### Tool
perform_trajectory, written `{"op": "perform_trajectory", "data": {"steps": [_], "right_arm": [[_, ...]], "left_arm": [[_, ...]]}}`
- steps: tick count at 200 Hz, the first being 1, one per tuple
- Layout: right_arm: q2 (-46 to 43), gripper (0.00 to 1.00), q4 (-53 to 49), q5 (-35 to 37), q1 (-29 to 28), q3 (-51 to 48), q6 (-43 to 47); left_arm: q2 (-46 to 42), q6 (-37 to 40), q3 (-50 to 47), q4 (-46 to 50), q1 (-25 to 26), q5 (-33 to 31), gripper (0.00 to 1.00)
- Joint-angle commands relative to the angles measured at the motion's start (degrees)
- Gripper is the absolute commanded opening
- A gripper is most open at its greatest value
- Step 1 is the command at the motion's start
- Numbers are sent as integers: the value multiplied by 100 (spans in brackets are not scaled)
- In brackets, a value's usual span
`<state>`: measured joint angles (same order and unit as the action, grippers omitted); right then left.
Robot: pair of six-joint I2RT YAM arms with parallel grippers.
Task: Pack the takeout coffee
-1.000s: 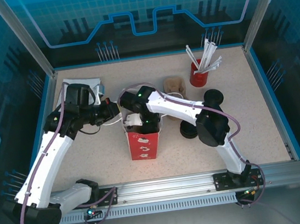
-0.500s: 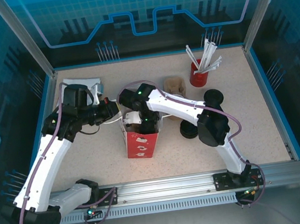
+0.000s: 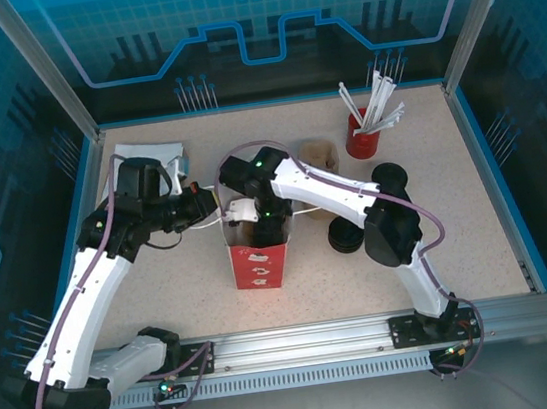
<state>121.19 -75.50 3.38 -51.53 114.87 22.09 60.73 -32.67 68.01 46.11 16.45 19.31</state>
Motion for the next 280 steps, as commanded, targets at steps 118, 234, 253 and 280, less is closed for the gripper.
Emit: {"op": "perform_trajectory", "data": {"steps": [118, 234, 253, 280], "right_arm": [[-1129, 98, 635, -1261, 269, 507, -541], [-2029, 95, 1515, -2189, 725, 799, -1519], [-2303, 94, 1774, -2293, 807, 791, -1794], [-2718, 94, 2053, -2377, 924, 753, -2165]], "left_arm": [[-116, 15, -235, 118, 60, 86, 0], [-10, -29, -122, 39, 87, 157, 0], [18, -29, -101, 30, 101, 151, 0], [50, -29, -63, 19, 113, 134, 0]]}}
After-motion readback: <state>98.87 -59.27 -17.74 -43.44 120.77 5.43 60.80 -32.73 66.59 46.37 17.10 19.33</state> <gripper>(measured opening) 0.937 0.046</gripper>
